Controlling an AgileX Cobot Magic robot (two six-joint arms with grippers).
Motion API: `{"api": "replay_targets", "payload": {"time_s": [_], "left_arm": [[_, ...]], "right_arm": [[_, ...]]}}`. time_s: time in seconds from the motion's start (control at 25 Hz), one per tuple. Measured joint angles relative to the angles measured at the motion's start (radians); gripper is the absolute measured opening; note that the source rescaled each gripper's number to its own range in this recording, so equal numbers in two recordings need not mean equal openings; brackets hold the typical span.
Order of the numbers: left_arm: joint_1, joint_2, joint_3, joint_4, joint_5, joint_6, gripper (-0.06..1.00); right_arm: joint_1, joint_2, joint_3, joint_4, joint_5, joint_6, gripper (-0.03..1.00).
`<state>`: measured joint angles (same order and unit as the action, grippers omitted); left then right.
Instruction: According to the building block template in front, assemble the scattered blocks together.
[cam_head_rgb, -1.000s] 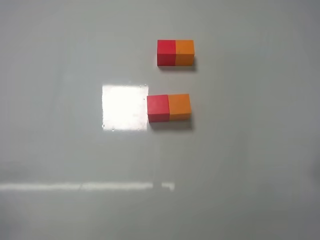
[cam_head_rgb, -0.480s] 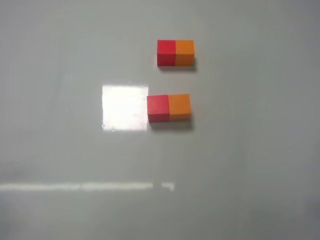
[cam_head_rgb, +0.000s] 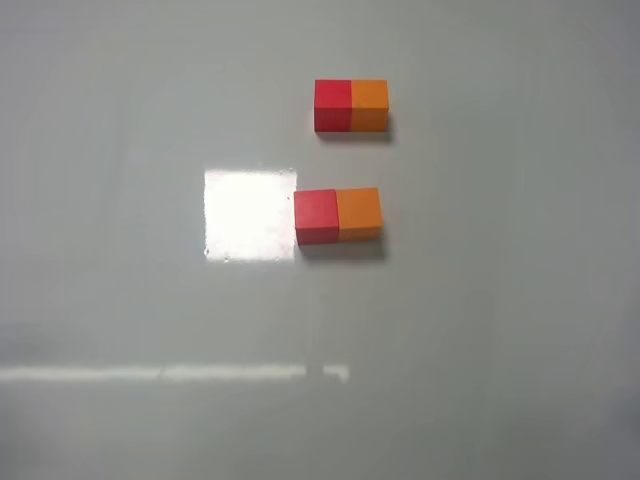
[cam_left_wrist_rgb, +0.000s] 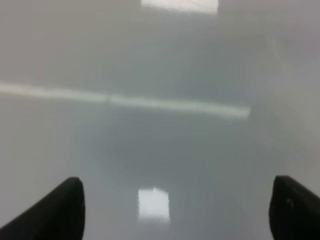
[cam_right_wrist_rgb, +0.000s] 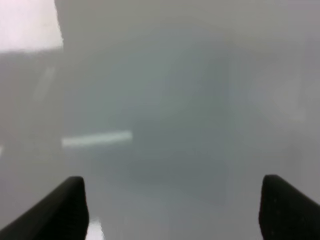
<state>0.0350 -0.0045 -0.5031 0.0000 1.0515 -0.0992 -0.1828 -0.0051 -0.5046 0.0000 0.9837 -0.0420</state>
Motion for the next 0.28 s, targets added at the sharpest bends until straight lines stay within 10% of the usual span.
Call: {"api": "replay_targets", "payload": {"time_s": [0.28], "left_arm": [[0.000,0.000,0.000,0.000,0.000,0.000,0.00]], "right_arm": [[0.000,0.000,0.000,0.000,0.000,0.002,0.66]]}}
